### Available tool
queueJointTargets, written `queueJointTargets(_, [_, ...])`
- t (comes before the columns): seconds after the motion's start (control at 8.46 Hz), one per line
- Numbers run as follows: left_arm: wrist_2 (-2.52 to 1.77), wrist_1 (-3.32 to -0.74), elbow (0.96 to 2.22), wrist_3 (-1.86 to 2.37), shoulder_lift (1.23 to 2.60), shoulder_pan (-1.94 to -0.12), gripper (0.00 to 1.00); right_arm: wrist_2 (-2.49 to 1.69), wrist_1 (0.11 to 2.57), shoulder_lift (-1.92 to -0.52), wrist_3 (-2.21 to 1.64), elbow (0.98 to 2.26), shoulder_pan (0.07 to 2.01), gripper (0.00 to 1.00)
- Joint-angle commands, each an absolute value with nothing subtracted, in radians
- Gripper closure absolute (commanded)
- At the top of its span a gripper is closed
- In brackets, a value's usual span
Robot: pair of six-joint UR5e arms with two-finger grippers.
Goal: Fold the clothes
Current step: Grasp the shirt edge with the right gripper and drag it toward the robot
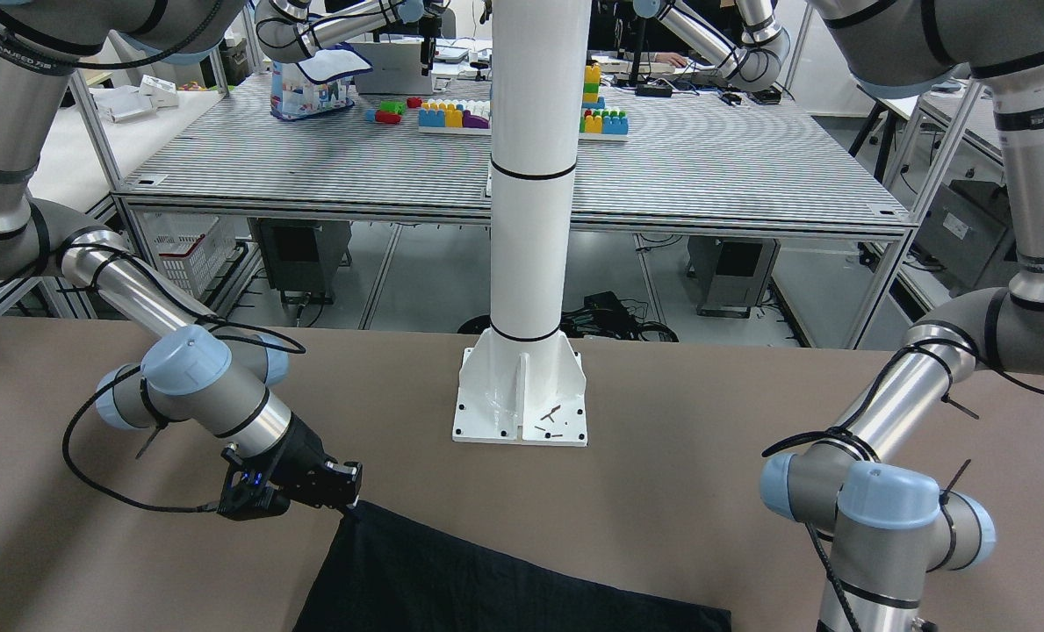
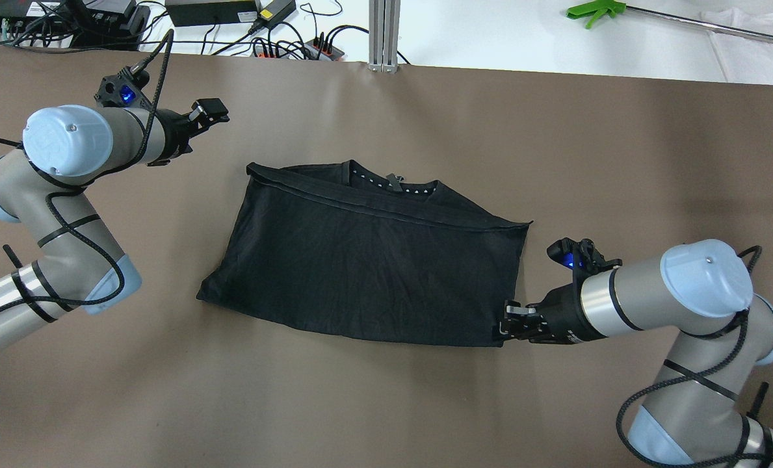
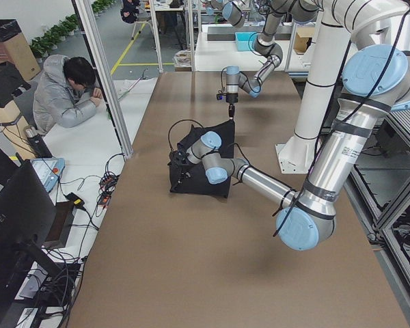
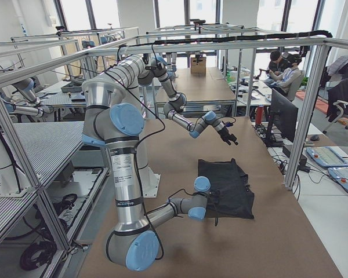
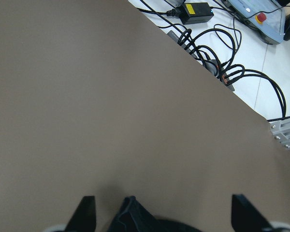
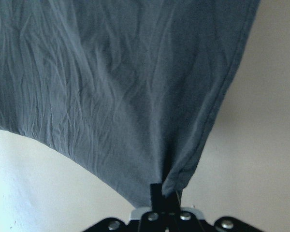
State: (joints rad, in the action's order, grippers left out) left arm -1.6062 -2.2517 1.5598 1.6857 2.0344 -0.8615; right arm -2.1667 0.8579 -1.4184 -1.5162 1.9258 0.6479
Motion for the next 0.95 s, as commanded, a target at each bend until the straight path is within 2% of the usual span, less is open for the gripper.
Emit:
queueJointTargets(0.0, [-1.606, -2.252, 1.557, 1.684, 2.034, -0.861, 0.0, -2.183, 0.874, -1.499, -1.517, 2.046, 0.539, 1.0])
queueJointTargets(0.83, [-1.606, -2.253, 1.557, 1.68, 2.045, -0.857, 0.0, -2.203, 0.873, -1.483, -1.614, 2.082, 0.396, 1.0])
